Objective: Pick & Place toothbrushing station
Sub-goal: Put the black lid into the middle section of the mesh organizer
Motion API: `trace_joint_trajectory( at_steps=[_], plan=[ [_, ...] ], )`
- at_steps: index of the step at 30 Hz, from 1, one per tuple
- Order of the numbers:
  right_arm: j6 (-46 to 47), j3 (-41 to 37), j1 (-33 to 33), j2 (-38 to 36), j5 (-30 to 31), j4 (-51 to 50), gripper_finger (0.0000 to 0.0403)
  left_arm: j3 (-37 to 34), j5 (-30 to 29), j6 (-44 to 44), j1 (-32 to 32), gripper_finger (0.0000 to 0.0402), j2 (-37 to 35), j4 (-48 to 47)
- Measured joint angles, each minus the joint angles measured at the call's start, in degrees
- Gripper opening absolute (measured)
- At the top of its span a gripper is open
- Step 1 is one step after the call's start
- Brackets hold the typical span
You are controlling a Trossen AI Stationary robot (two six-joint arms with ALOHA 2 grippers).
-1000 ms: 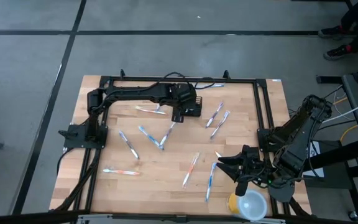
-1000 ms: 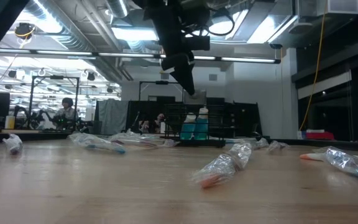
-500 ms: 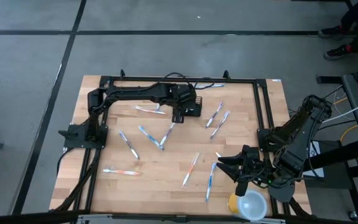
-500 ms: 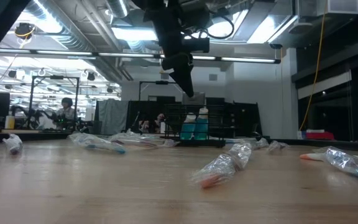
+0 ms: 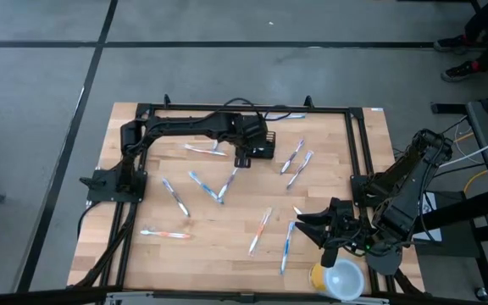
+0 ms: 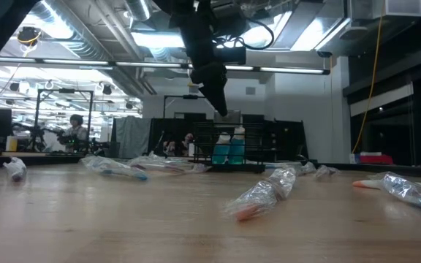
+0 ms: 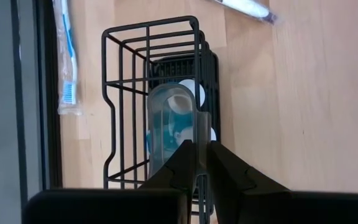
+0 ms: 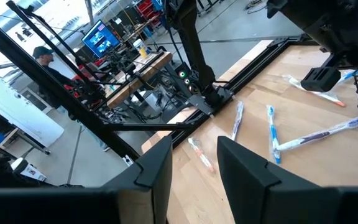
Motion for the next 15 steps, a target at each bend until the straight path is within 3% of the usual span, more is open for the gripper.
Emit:
trace_joint_trajectory(
  at_steps=[15],
  plan=[
    [-0.13,0.00,0.00,0.00,0.02,-0.04,0.0130,0.04,0.62,0.55,0.44,0.0023,1.54,1.31]
  ],
)
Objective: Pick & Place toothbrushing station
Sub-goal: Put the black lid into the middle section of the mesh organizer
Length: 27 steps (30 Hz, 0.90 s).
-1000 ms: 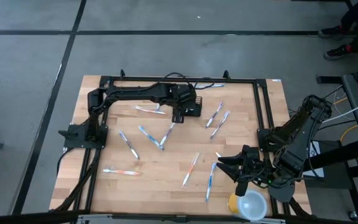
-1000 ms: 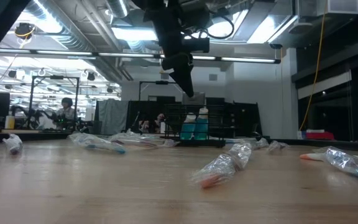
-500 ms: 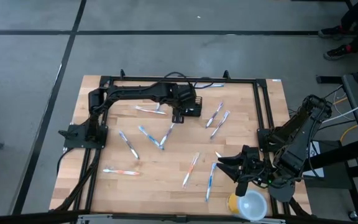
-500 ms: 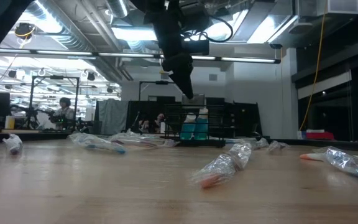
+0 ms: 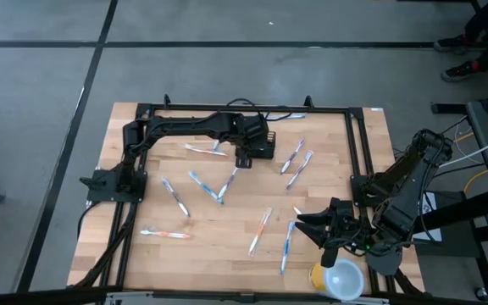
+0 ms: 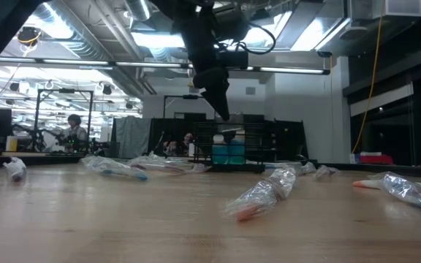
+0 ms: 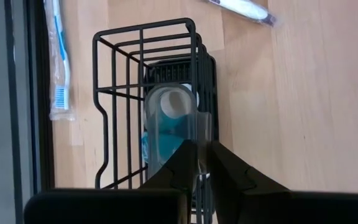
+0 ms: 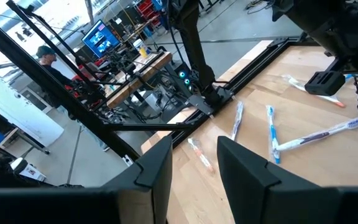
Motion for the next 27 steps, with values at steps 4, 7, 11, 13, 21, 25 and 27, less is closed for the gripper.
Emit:
trace_joint_trajectory(
  at_steps=[4,7,11,13,21,25,27],
  plan=[
    [0.00,0.00,0.00,0.00,0.04,-0.05,0.0130,-0.02,0.17,0.32,0.28,0.0023,0.06,0.04],
    [0.00,0.00,0.00,0.00,0.10,-0.05,0.0130,-0.02,0.44,0.37,0.67,0.0023,0.06,0.00],
    [0.02,0.00,0.00,0.00,0.47,-0.05,0.0130,-0.02,0.77,0.37,0.94,0.0023,0.06,-0.07],
    [0.04,0.00,0.00,0.00,0.48,-0.05,0.0130,-0.02,0.75,0.35,0.94,0.0023,0.06,-0.40],
    [0.04,0.00,0.00,0.00,0.66,-0.05,0.0130,-0.04,-0.26,0.43,1.02,0.0023,0.06,-1.96],
    [0.04,0.00,0.00,0.00,0.66,-0.03,0.0130,-0.04,-0.36,0.43,1.02,0.0023,0.06,-1.95],
    [0.07,0.00,0.00,0.00,0.66,0.04,0.0130,-0.04,-0.48,0.43,1.02,0.0023,0.06,-1.92]
  ],
)
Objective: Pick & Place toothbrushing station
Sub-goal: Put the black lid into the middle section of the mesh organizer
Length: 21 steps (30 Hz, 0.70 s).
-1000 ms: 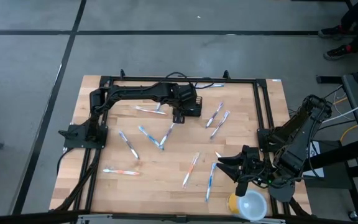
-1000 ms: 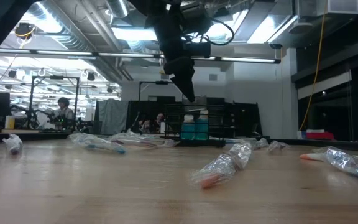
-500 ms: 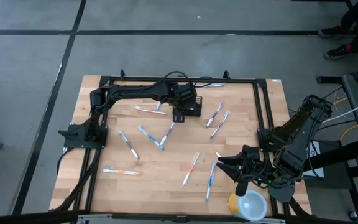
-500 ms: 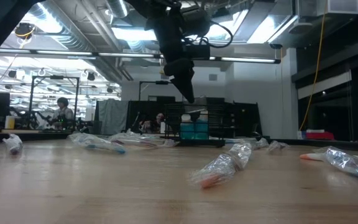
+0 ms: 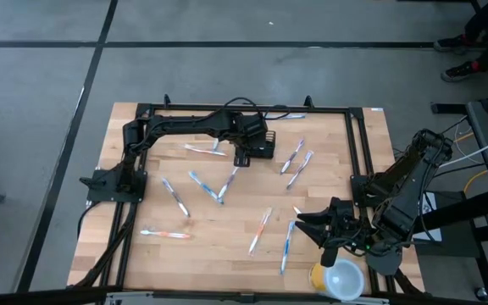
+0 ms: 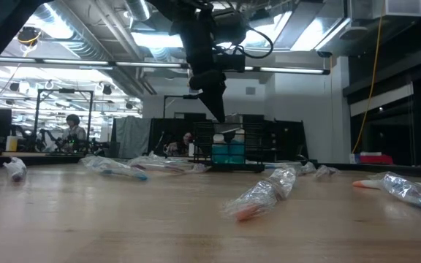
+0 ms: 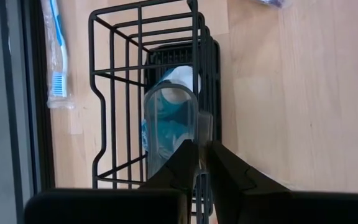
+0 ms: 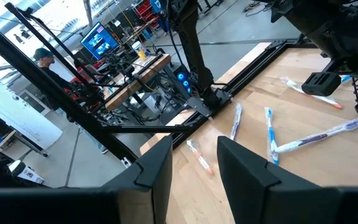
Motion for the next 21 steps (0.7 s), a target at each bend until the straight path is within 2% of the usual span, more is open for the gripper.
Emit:
trace_joint_trajectory(
  at_steps=[5,12,21],
  plan=[
    [-0.02,0.00,0.00,0.00,-0.01,0.06,0.0130,0.00,-0.14,-0.02,-0.03,0.0028,0.00,0.10],
    [-0.07,0.00,0.00,0.00,-0.02,0.04,0.0130,-0.15,-0.56,-0.02,-0.09,0.0085,0.09,0.42],
    [-0.09,0.00,0.00,0.00,-0.02,0.06,0.0130,-0.15,-0.23,-0.56,-0.11,0.0094,0.09,1.37]
  ],
)
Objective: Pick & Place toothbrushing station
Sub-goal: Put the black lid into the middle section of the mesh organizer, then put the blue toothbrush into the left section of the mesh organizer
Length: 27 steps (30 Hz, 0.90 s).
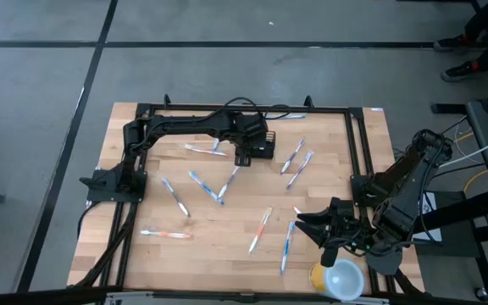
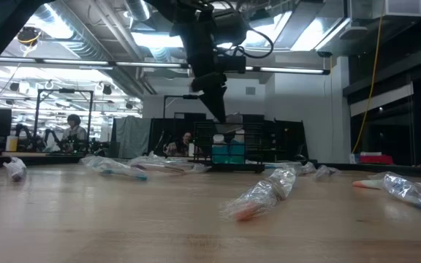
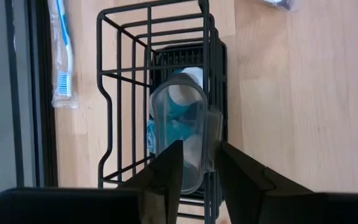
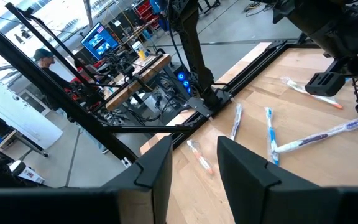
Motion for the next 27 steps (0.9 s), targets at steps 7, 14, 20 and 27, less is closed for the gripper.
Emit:
trace_joint_trajectory(
  at_steps=[7,14,20,27],
  plan=[
    [0.00,0.00,0.00,0.00,0.00,0.00,0.0130,0.07,-3.56,0.78,-0.45,0.0099,0.00,0.05],
    [-0.02,0.00,0.00,0.00,-0.02,0.00,0.0130,0.07,-6.18,1.57,-1.17,0.0100,-0.02,-0.84],
    [-0.04,0.00,0.00,0.00,-0.02,0.01,0.0130,0.09,-7.47,1.57,-1.53,0.0100,-0.38,-0.89],
    [-0.26,0.00,0.00,0.02,-0.02,0.02,0.0130,0.20,-7.64,1.57,-2.34,0.0100,-2.31,-0.14]
  ],
)
